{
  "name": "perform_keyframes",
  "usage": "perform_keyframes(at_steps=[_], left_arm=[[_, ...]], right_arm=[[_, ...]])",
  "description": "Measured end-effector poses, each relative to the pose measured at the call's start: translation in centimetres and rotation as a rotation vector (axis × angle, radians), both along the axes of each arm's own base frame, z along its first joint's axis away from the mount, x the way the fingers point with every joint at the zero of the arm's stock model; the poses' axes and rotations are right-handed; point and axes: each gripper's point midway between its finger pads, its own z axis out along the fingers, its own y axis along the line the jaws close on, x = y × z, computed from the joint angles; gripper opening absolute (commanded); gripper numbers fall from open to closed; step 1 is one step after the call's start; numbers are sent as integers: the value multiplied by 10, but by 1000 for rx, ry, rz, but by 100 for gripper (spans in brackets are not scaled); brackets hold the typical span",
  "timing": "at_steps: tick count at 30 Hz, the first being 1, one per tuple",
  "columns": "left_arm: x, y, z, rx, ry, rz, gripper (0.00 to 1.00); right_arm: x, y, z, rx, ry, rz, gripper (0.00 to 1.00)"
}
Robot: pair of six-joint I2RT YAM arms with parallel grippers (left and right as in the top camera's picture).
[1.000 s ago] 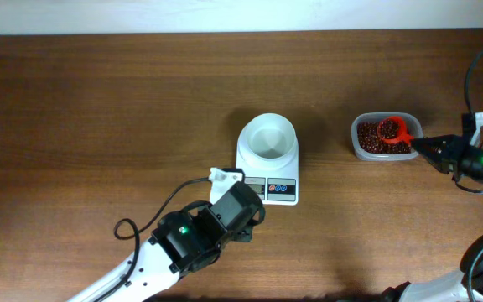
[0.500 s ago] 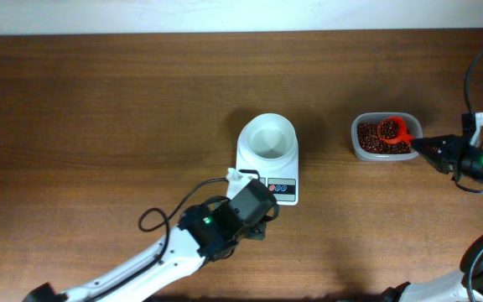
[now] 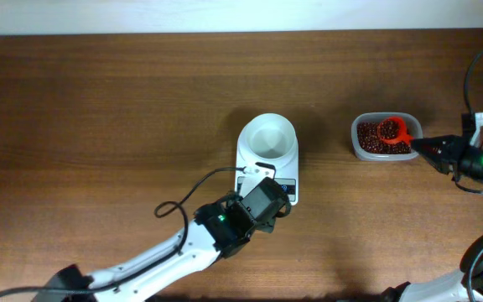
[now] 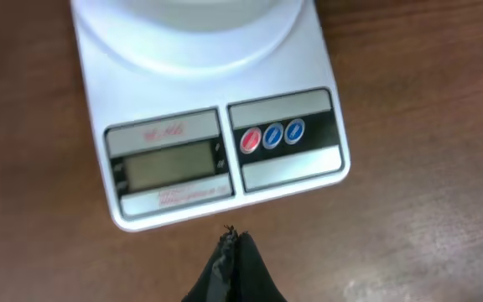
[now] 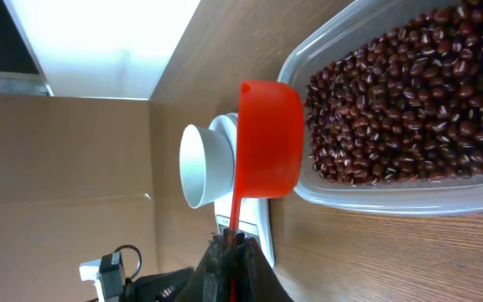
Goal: Scoop and weigh 50g on scale
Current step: 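Move the left gripper to the scale's buttons below the bowl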
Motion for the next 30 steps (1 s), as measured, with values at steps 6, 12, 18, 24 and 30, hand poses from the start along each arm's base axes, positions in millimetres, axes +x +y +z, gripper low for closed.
perform_keyframes(at_steps=[6, 12, 18, 24, 30], left_arm=[[17, -18, -12, 33, -73, -88, 0], [26, -22, -4, 10, -123, -67, 0], [31, -31, -14, -96, -74, 60, 0], [36, -32, -27, -109, -62, 116, 0], [41, -29, -50, -122, -39, 224, 0]], right_arm=[[0, 0, -1, -4, 1, 0, 4], [0, -2, -3, -21, 4, 1, 4], [1, -3, -4, -28, 1, 2, 4], [1, -3, -4, -28, 2, 2, 4], [1, -3, -4, -28, 1, 1, 4]])
